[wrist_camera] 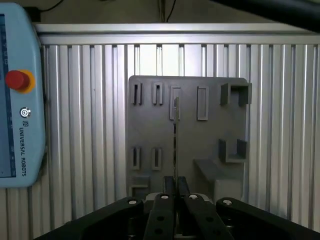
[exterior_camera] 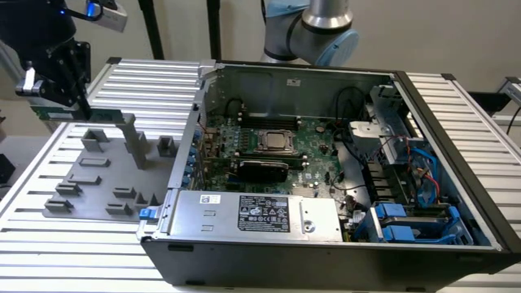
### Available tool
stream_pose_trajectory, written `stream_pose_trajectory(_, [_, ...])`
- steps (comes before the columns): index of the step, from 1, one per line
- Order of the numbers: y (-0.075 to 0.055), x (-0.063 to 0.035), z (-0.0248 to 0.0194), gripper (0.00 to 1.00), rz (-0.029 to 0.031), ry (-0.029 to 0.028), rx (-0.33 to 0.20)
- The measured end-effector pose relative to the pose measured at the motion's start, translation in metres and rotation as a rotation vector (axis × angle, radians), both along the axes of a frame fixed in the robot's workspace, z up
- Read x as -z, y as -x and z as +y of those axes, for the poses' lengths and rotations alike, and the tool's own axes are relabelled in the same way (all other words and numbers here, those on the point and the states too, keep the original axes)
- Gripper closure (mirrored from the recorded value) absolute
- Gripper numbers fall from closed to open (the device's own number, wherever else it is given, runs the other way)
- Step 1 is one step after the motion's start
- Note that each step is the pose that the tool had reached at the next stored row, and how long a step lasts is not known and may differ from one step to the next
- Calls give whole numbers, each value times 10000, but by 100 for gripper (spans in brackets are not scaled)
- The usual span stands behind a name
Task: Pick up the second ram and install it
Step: 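Pick up the second ram and move it above second insertion slot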
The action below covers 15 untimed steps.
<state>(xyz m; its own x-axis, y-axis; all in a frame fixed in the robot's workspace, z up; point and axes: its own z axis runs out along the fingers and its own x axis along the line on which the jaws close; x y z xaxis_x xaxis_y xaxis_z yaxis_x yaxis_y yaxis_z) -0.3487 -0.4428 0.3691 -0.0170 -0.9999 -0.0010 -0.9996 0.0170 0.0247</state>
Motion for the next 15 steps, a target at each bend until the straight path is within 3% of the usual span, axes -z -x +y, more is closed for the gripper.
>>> stream_pose_trajectory(15, [-341,-115,116,86,0,-52,0])
